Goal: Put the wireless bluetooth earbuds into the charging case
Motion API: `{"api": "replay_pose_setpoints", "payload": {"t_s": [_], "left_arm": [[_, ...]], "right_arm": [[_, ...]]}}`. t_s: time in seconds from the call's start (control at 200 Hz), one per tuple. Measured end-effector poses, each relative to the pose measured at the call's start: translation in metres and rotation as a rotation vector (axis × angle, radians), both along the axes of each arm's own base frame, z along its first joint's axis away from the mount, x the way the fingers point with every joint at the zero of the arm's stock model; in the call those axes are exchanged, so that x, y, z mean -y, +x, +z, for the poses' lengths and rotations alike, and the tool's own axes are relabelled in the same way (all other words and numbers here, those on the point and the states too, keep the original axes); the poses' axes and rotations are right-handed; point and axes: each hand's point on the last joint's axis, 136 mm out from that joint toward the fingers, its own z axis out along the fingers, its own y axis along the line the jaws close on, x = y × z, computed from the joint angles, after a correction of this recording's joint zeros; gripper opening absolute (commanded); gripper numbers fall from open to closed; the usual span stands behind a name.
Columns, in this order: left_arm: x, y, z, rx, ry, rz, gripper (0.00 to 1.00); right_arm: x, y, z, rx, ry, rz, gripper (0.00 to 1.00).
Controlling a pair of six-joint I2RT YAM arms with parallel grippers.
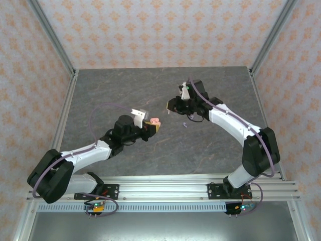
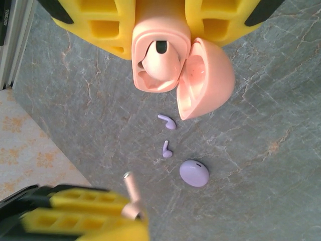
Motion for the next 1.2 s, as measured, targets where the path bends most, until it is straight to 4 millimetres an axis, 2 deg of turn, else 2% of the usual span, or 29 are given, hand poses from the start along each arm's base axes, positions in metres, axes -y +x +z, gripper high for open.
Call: {"api": "replay_pose_setpoints", "payload": {"t_s": [0.165, 0.27, 0.521, 0.726, 1.196], "left_arm": [[0.004, 0.003, -0.005, -0.019, -0.010, -0.001, 0.07], [0.007, 0.006, -0.001, -0.009, -0.025, -0.001, 0.07], [0.014, 0.009, 0.021, 0.038, -0.106, -0.015, 0.07], [0.017, 0.010, 0.032, 0.060, -0.146, -0.026, 0.07], [0.018, 0.008, 0.038, 0.059, -0.170, -0.029, 0.08]], "right_arm": [[-0.007, -0.004, 0.020, 0.060, 0.043, 0.018, 0.19], [-0.014, -0.008, 0.026, 0.080, 0.057, 0.039, 0.19], [-0.029, -0.020, 0.027, 0.088, 0.058, 0.078, 0.19], [-0.034, -0.025, 0.027, 0.096, 0.050, 0.094, 0.19], [-0.036, -0.027, 0.028, 0.106, 0.047, 0.104, 0.20]]}}
